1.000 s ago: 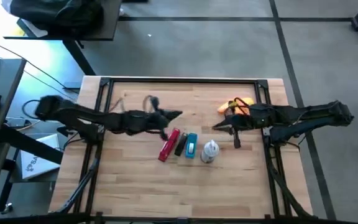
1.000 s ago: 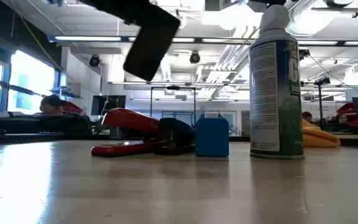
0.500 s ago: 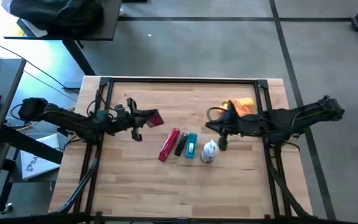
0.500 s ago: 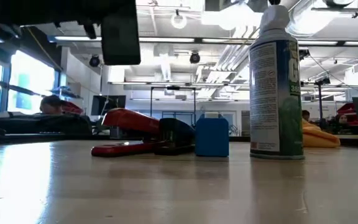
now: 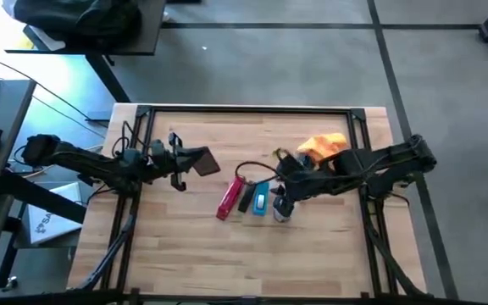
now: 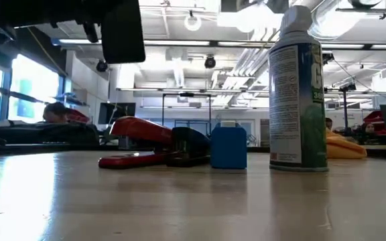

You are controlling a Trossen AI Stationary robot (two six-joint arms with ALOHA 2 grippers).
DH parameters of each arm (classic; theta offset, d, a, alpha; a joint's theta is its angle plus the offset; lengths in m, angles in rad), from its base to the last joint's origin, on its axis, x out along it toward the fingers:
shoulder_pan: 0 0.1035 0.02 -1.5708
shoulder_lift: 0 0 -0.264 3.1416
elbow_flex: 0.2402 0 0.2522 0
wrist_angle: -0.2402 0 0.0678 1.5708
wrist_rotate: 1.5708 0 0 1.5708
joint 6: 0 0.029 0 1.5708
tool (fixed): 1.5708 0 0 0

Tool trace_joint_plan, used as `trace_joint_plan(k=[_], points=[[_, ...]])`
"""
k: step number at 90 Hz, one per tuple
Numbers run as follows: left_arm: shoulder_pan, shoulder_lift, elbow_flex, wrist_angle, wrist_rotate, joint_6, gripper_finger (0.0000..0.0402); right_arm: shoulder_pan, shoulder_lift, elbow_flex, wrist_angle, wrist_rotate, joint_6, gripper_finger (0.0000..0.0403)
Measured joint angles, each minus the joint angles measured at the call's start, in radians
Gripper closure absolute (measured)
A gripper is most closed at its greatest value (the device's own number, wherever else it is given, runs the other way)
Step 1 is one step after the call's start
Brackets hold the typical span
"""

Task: Apply microfiber cloth
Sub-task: Move the white spray bottle to the bottom right of the table

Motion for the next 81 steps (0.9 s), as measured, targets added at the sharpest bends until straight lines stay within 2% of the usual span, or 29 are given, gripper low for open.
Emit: trace_joint_plan(k=[14, 28, 35, 62, 81], points=[[0.001, -0.005, 0.0, -0.002, -0.009, -0.012, 0.0394, 0.005, 0.056, 0.058, -0.227, -0.019, 0.224, 0.0169], [0.01, -0.005, 0.0, 0.024, -0.051, -0.011, 0.0394, 0.015, 0.068, -0.01, -0.2, -0.13, 0.316, 0.0149], [0.021, -0.005, 0.0, 0.043, -0.051, -0.003, 0.0394, 0.004, 0.067, -0.03, -0.156, -0.16, 0.326, 0.0149], [0.057, -0.005, 0.025, 0.039, -0.001, -0.034, 0.0394, -0.026, 0.065, -0.047, -0.184, -0.236, 0.442, 0.0164], [0.058, -0.004, 0.025, 0.038, -0.002, -0.024, 0.0394, -0.007, 0.068, -0.047, -0.209, -0.23, 0.475, 0.0183]])
